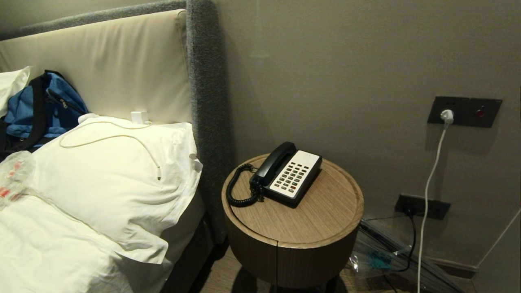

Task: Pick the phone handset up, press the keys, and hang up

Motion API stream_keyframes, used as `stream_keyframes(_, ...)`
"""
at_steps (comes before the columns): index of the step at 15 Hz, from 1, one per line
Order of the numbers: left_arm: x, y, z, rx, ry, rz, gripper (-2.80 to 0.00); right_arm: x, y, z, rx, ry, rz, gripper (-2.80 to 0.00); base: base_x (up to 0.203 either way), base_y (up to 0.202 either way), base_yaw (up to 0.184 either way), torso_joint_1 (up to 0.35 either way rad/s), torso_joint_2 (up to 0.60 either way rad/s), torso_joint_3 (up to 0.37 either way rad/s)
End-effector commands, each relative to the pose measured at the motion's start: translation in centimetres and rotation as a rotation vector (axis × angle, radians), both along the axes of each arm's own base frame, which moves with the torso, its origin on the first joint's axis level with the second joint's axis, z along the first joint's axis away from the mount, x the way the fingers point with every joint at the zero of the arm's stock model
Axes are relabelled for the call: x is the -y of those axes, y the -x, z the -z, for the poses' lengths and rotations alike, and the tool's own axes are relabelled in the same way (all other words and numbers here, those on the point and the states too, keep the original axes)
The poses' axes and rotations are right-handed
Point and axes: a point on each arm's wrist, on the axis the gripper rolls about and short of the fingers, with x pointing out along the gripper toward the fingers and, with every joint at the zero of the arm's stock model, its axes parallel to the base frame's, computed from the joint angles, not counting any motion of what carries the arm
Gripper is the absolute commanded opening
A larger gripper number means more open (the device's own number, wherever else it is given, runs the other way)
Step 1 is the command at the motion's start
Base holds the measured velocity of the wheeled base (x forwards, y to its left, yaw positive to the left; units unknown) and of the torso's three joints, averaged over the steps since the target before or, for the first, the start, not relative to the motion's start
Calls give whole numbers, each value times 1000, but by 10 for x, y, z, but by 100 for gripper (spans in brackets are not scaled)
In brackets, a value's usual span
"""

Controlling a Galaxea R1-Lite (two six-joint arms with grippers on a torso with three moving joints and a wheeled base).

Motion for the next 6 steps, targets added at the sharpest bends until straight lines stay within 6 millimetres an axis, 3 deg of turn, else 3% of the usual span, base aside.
stream_keyframes(1,0,0,0,0,0,1,-280,0,0,0,0,1,-1,-280,0,0,0,0,0,0)
stream_keyframes(6,0,0,0,-1,-1,0,-280,0,0,0,-2,-1,-1,-280,0,0,0,0,0,0)
